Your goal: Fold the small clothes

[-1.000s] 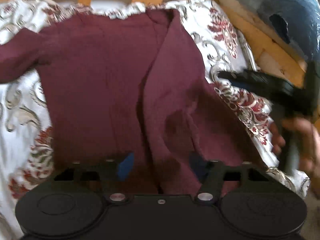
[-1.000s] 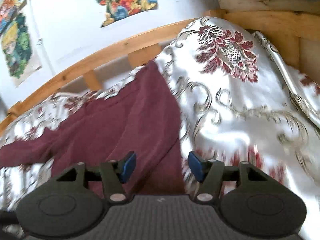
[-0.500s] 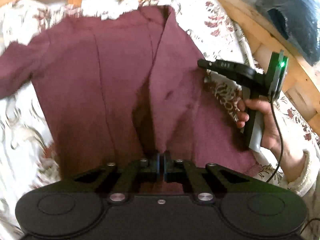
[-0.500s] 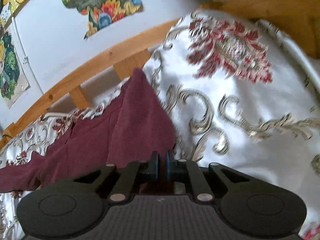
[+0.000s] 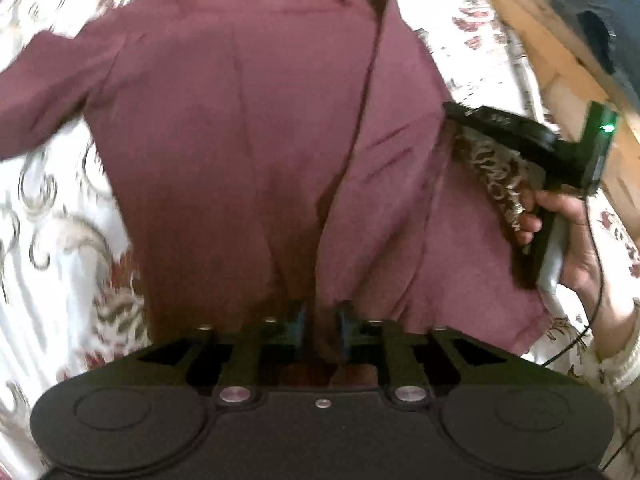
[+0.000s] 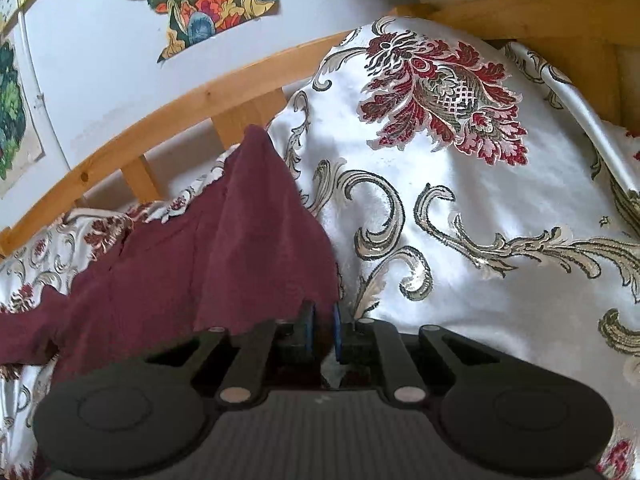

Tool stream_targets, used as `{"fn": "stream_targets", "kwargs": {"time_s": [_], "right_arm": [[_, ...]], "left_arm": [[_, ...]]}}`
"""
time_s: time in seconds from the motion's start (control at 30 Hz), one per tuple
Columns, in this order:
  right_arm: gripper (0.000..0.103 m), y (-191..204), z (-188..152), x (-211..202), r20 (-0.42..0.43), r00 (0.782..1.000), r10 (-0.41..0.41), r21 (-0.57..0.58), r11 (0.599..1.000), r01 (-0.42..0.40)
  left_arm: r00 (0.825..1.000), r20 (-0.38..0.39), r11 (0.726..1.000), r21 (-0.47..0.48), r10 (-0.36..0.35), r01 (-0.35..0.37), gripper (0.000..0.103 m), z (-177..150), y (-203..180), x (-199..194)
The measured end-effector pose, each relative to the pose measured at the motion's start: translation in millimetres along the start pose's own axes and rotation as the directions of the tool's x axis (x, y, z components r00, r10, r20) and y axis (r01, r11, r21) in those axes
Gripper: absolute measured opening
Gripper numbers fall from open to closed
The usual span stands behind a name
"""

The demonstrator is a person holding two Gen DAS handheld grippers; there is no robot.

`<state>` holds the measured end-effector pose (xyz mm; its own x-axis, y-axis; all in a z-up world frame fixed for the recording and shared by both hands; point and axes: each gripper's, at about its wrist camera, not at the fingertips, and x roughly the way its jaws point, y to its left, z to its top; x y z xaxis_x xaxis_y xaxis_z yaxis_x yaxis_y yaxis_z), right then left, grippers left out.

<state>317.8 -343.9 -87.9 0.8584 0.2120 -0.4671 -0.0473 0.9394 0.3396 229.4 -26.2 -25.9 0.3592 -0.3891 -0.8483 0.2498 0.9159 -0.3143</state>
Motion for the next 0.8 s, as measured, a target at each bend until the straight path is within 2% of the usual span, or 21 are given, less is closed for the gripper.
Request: {"fn": "stream_targets", "kwargs": {"time_s": [0.1, 0.17, 0.2, 0.27, 0.37, 0.43, 0.57, 0.63, 0.7, 0.73, 0.77, 0.8], "right_arm": [[0.032, 7.3, -0.7, -3.9, 0.003, 1.0, -0.025, -0.03, 0.999, 0.025], [0.054, 17.7, -3.6, -11.2, 0.013, 0.999, -0.041, -0.087, 0.995, 0.042], [0.058, 24.8, -5.9, -15.9, 0.022, 0.999, -0.046, -0.128, 0.991, 0.048], [0.076, 39.4, -10.4, -23.4, 0.028, 0.998, -0.048, -0.212, 0.976, 0.052], [0.089, 62.5, -22.2, -34.2, 0.007, 1.0, -0.03, -0.334, 0.942, 0.031], [0.094, 77.5, -35.6, -39.9, -0.023, 0.999, -0.032, -0.421, 0.907, 0.019], [0.097, 95.0, -69.0, -38.9, -0.062, 0.992, -0.109, -0.557, 0.829, 0.056], [0.097, 98.7, -81.9, -37.7, -0.07, 0.988, -0.137, -0.582, 0.81, 0.071], [0.097, 99.5, -83.3, -44.8, -0.055, 0.99, -0.129, -0.564, 0.822, 0.075], [0.097, 99.2, -80.8, -52.2, -0.035, 0.993, -0.111, -0.544, 0.836, 0.074], [0.1, 98.6, -77.8, -59.5, -0.013, 0.996, -0.089, -0.524, 0.849, 0.069], [0.102, 98.2, -74.3, -66.5, 0.009, 0.998, -0.066, -0.503, 0.862, 0.062]], "left_arm": [[1.0, -0.006, 1.0, -0.031, 0.001, -0.001, 0.033, -4.9, 5.7, 1.7], [1.0, -0.002, 0.999, -0.034, 0.021, -0.021, 0.05, -6.5, 4.5, 0.4], [1.0, -0.001, 0.999, -0.029, 0.026, -0.026, 0.052, -8.2, 4.7, 0.1], [0.999, -0.008, 0.999, -0.025, 0.04, -0.04, 0.053, -13.5, 4.1, 1.8], [0.998, -0.004, 0.998, -0.03, 0.056, -0.056, 0.055, -16.6, 3.0, 3.7], [0.998, 0.008, 0.997, -0.042, 0.059, -0.059, 0.06, -19.8, 5.0, 2.2], [0.997, 0.06, 0.993, -0.115, 0.039, -0.032, 0.074, -27.4, 16.9, -14.5], [0.992, 0.103, 0.986, -0.153, 0.075, -0.058, 0.081, -32.7, 26.7, -31.6], [0.973, 0.163, 0.973, -0.19, 0.166, -0.134, 0.088, -39.1, 39.8, -54.4], [0.954, 0.194, 0.959, -0.21, 0.23, -0.189, 0.094, -43.0, 47.9, -66.7], [0.929, 0.222, 0.942, -0.229, 0.297, -0.246, 0.099, -47.5, 56.6, -78.7], [0.897, 0.248, 0.918, -0.252, 0.367, -0.306, 0.1, -52.0, 67.5, -91.3]]}}
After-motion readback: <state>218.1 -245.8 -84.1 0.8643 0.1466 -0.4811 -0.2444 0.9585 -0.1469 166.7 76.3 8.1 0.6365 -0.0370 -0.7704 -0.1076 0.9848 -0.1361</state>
